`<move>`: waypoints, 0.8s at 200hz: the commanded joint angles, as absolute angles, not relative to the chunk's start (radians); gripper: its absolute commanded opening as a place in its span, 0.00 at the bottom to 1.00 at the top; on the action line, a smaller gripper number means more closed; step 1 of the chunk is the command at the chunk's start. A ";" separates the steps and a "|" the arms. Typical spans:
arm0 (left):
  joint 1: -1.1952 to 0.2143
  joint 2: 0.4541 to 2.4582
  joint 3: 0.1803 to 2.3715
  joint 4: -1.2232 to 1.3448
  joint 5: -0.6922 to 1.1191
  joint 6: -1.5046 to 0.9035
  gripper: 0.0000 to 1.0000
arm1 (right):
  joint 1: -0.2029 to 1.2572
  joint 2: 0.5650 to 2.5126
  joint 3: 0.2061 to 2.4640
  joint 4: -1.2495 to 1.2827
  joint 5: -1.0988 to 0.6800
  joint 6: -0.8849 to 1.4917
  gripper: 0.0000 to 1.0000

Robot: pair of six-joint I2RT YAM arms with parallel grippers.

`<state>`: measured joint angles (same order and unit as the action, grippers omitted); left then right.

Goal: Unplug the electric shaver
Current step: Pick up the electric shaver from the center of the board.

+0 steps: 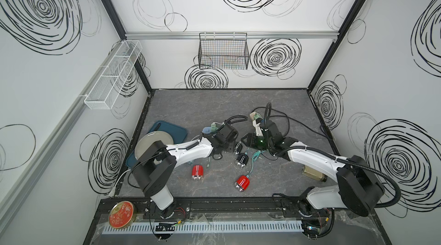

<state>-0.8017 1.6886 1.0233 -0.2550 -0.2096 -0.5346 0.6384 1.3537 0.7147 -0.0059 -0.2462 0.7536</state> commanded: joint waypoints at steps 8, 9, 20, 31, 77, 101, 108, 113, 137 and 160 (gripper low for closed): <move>-0.824 1.764 1.101 -0.381 -0.321 -0.525 0.66 | 0.611 1.279 0.678 -0.049 -0.249 0.739 0.45; -0.824 1.766 1.102 -0.382 -0.324 -0.525 0.66 | 0.610 1.277 0.678 -0.049 -0.250 0.738 0.45; -0.829 1.778 1.117 -0.400 -0.348 -0.526 0.66 | 0.604 1.256 0.672 -0.055 -0.250 0.737 0.45; -0.834 1.785 1.128 -0.408 -0.366 -0.525 0.66 | 0.597 1.242 0.667 -0.057 -0.250 0.737 0.45; -0.853 1.822 1.161 -0.443 -0.407 -0.526 0.69 | 0.589 1.241 0.652 -0.043 -0.257 0.746 0.45; -0.844 1.833 1.156 -0.442 -0.388 -0.534 0.65 | 0.589 1.238 0.647 -0.043 -0.255 0.747 0.45; -0.839 1.833 1.153 -0.442 -0.380 -0.538 0.65 | 0.589 1.236 0.647 -0.044 -0.254 0.747 0.45; -0.834 1.832 1.151 -0.438 -0.373 -0.541 0.65 | 0.589 1.235 0.645 -0.044 -0.252 0.748 0.45; -0.817 1.825 1.132 -0.413 -0.336 -0.539 0.64 | 0.588 1.236 0.640 -0.035 -0.255 0.752 0.45; -0.804 1.836 1.137 -0.422 -0.315 -0.528 0.66 | 0.588 1.243 0.640 -0.032 -0.258 0.755 0.45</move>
<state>-0.8207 1.8183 1.1408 -0.4168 -0.3420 -0.5278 0.5926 1.2499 0.6525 -0.0376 -0.2539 0.7479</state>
